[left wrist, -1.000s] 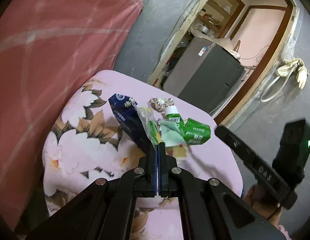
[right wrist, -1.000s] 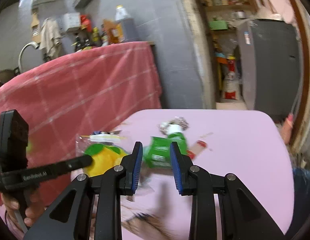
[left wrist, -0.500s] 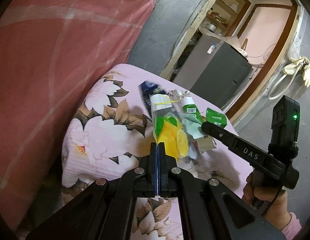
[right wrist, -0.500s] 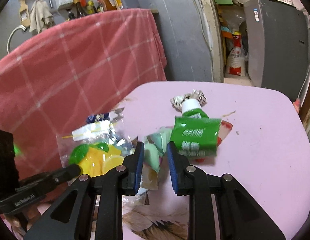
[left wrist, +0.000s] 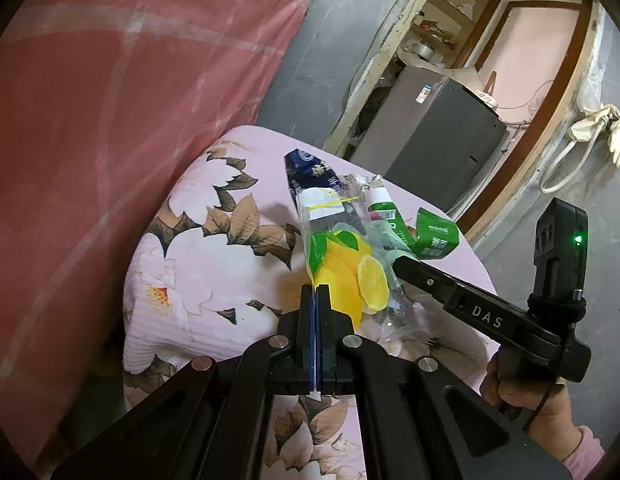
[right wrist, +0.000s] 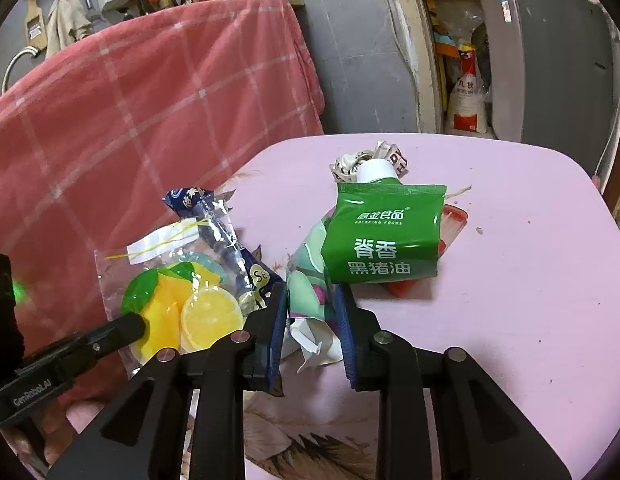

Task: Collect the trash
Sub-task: 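Grasp the lemon-print plastic bag with the left tool while the right tool grasps a green-white wrapper, then carry both items over the blue bin and open both tools to drop them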

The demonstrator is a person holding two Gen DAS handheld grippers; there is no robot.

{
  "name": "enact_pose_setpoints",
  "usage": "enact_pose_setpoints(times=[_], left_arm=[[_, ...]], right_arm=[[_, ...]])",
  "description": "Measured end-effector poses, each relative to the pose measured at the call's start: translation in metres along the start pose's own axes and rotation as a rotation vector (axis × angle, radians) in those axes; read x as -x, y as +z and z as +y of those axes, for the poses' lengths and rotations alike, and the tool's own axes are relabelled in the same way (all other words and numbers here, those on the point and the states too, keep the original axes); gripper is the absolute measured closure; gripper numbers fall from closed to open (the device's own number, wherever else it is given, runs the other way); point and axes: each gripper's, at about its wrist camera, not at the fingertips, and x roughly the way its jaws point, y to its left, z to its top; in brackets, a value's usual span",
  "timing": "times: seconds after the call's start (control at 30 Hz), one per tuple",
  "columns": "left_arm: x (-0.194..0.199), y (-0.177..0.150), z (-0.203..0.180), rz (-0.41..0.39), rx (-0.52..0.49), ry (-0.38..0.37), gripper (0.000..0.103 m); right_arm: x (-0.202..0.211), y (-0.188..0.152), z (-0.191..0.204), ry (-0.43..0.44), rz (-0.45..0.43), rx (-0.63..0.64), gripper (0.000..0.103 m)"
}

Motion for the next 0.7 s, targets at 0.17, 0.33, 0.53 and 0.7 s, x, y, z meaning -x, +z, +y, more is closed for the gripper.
enact_pose_setpoints(times=[0.17, 0.33, 0.53, 0.7], left_arm=[[0.008, -0.008, -0.012, -0.052, -0.045, 0.013, 0.103], [0.016, -0.019, -0.029, -0.108, -0.099, 0.004, 0.103], [0.028, -0.036, -0.067, -0.21, -0.222, 0.003, 0.103], [0.028, -0.048, -0.099, -0.268, -0.29, -0.003, 0.103]], right_arm=[[0.018, -0.015, -0.002, -0.002, -0.037, 0.017, 0.089], [0.053, -0.037, -0.004, -0.024, -0.117, 0.053, 0.089], [0.105, -0.064, -0.011, -0.075, -0.237, 0.08, 0.09], [0.138, -0.082, -0.021, -0.113, -0.317, 0.09, 0.09]])
